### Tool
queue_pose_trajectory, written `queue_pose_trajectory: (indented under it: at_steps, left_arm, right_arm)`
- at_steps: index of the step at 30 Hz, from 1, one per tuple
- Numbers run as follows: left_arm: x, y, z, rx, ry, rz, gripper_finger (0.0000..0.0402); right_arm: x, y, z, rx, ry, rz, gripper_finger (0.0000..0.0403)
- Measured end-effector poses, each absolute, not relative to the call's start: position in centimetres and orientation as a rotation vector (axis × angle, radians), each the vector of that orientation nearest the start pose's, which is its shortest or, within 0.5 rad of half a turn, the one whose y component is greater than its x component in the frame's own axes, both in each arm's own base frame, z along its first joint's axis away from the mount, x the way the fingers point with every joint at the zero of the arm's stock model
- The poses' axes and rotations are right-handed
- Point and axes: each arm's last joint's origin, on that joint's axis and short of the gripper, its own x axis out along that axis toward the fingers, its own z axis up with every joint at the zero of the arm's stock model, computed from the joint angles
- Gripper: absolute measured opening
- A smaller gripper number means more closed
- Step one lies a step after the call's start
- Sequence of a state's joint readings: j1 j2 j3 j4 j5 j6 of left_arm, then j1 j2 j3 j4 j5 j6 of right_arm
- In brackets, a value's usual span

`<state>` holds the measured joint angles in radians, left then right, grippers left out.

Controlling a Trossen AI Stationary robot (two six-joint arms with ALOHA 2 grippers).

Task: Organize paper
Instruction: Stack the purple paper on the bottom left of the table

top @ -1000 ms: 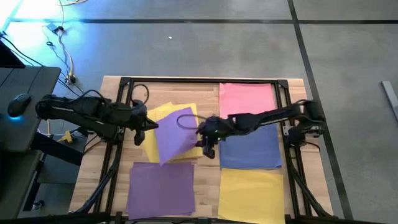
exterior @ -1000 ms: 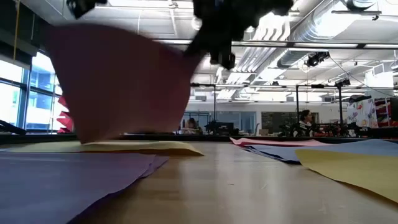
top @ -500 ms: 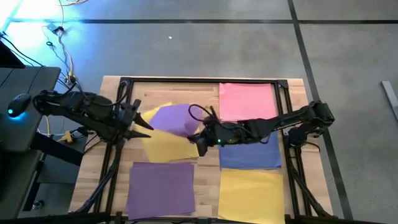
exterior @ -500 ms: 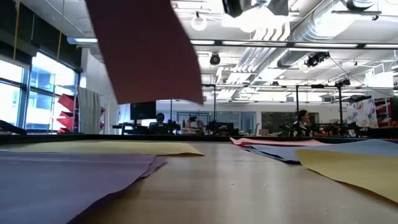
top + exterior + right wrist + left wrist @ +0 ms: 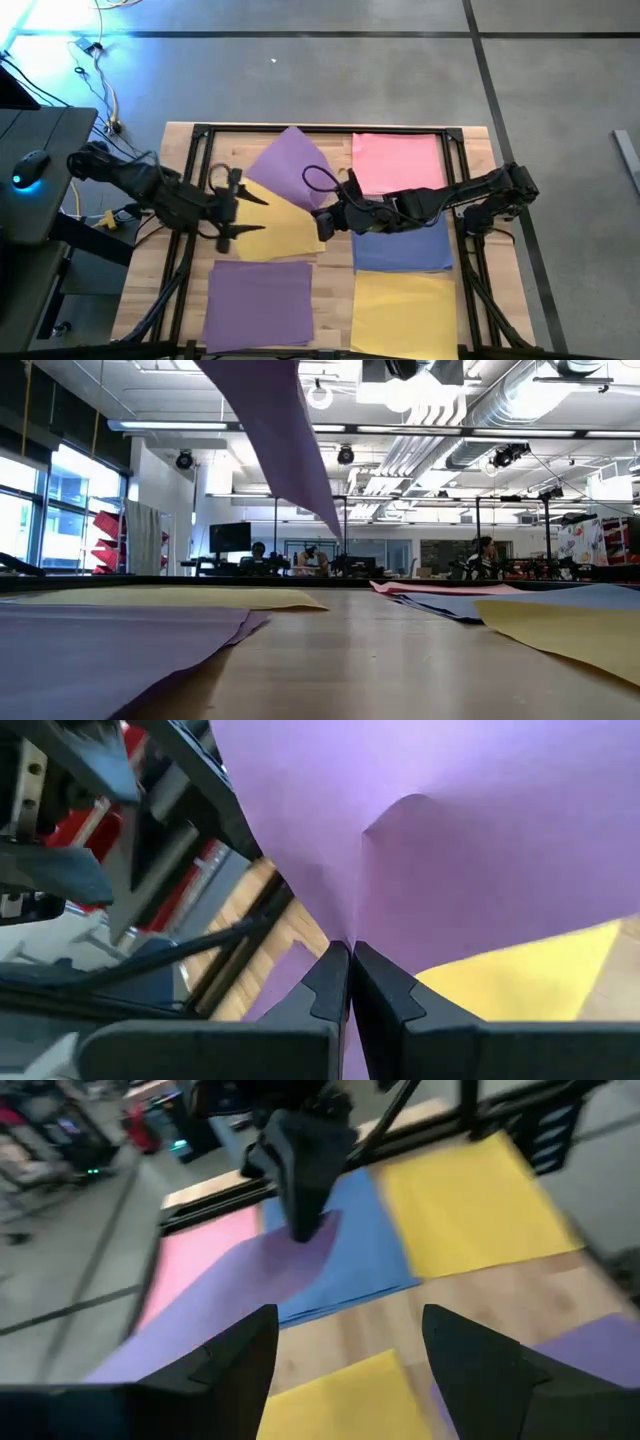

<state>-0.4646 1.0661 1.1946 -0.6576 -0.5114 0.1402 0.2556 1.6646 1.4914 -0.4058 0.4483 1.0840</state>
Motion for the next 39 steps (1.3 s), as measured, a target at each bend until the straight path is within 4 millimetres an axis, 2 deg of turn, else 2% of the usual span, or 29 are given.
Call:
queue_pose_trajectory:
  at_steps: [5, 10, 14, 19, 22, 24, 29, 31, 39]
  left_arm:
    - [21.8, -10.2, 36.0, 0.575, 0.51, 0.03, 0.0226]
    - [24.4, -11.7, 33.4, 0.808, 0.599, 0.155, 0.0225]
    - [26.1, -12.2, 31.3, 0.96, 0.677, 0.314, 0.0225]
    - [27.5, -12.1, 29.5, 1.033, 0.73, 0.46, 0.0224]
    - [27.8, -12.1, 29.2, 1.026, 0.743, 0.43, 0.0206]
    - [27.8, -12.2, 29.1, 1.022, 0.742, 0.42, 0.0175]
    - [27.1, -12.7, 29.8, 0.964, 0.719, 0.277, 0.0046]
    - [26.7, -13.0, 30.2, 0.885, 0.695, 0.203, 0.0013]
    - [24.3, -13.4, 31.6, 0.355, 0.671, 0.067, 0.0]
  right_arm:
    - [36.2, 8.3, 32.6, 0.876, 0.468, -0.462, 0.0]
    - [36.1, 8.4, 32.4, 0.877, 0.504, -0.438, 0.0]
    - [36.0, 8.8, 32.4, 0.857, 0.516, -0.419, 0.0]
    - [35.9, 9.3, 32.4, 0.867, 0.548, -0.372, 0.0]
    - [35.8, 9.9, 32.4, 0.864, 0.557, -0.355, 0.0]
    - [35.6, 10.4, 32.4, 0.865, 0.565, -0.34, 0.0]
    - [35.2, 11.7, 32.4, 0.875, 0.588, -0.3, 0.0]
    - [35.1, 12.2, 32.4, 0.869, 0.594, -0.287, 0.0]
    - [34.7, 13.5, 32.5, 0.779, 0.58, -0.254, 0.0004]
